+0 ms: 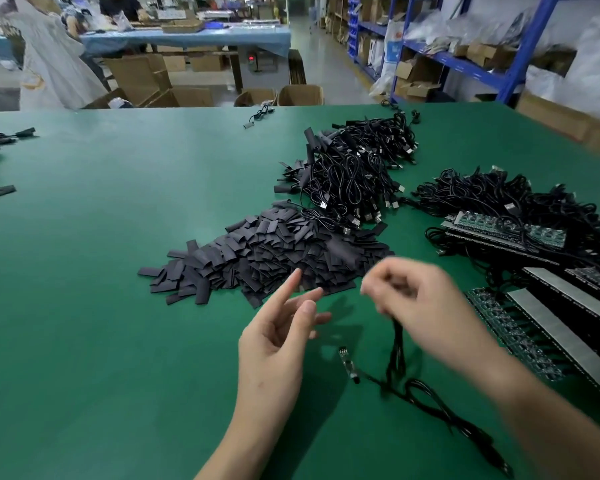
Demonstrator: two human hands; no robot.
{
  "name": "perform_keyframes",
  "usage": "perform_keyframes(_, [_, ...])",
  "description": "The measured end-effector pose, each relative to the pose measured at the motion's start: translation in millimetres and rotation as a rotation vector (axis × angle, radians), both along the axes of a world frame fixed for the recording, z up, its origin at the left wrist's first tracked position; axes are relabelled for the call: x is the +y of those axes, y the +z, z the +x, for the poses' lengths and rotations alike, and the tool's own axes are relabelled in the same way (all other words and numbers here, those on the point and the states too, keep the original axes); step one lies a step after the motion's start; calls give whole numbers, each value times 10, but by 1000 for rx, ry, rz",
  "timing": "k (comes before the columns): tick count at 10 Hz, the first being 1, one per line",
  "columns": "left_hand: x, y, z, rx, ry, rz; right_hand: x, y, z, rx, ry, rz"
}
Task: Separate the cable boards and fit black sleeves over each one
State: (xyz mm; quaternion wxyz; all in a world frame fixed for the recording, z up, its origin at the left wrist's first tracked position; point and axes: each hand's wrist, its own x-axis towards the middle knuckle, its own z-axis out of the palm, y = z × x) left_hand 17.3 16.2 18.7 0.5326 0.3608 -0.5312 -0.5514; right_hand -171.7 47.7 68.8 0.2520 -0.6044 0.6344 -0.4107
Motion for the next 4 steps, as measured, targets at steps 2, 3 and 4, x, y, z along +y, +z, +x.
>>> perform_keyframes(2, [27,-6,29,-121,-59,-45,-1349,886,-219,463,-191,-181])
perform_keyframes(3, [31,-36,76,-271,-94,-100,-1678,1216,-174,556,-190,-88])
perform_keyframes(4, [13,-47,82,-299,-85,-138,-1444,1293,-85,401,-169,-346])
